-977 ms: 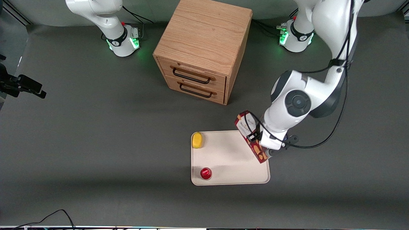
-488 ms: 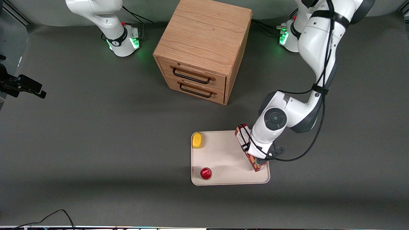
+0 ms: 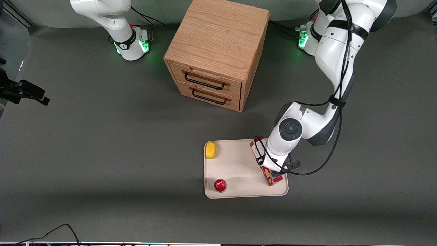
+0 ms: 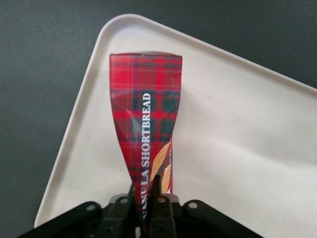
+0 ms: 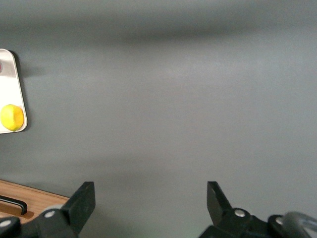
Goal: Place red cookie box on tray
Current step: 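Lower the box onto the tray beside the red object and open the gripper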
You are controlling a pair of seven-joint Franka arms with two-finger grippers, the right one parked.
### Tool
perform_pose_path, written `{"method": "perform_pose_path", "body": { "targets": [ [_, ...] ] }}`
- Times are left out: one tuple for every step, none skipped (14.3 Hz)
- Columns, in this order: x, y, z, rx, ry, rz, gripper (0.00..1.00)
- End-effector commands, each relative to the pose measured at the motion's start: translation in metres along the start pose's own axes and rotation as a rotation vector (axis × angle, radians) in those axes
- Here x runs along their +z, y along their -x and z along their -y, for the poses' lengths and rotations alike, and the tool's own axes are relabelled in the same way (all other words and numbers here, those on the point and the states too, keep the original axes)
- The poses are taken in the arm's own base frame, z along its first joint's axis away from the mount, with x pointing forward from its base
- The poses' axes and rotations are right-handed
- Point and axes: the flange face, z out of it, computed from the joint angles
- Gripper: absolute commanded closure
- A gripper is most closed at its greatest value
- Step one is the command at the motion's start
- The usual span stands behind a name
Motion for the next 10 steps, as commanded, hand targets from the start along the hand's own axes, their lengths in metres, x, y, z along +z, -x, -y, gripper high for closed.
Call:
{"method": "perform_pose_path", "body": {
  "targets": [
    [-0.015,-0.008,-0.001,-0.019,-0.048,0.011,0.0],
    [-0.032,-0.012,-0.005,-0.025,-0.087,0.035,0.0],
    [-0.05,-0.017,-0.006,-0.038,-0.127,0.065,0.0],
    [-0.074,-0.015,-0.012,-0.042,-0.139,0.101,0.0],
    [-0.096,-0.014,-0.014,-0.048,-0.159,0.142,0.0],
    [-0.122,-0.013,-0.012,-0.044,-0.184,0.17,0.0],
    [-0.15,-0.011,-0.008,-0.026,-0.2,0.19,0.0],
    [-0.181,-0.009,0.0,0.008,-0.201,0.203,0.0],
    [-0.206,-0.011,0.013,0.055,-0.199,0.227,0.0],
    [-0.232,-0.014,0.031,0.112,-0.198,0.254,0.0]
  ]
}}
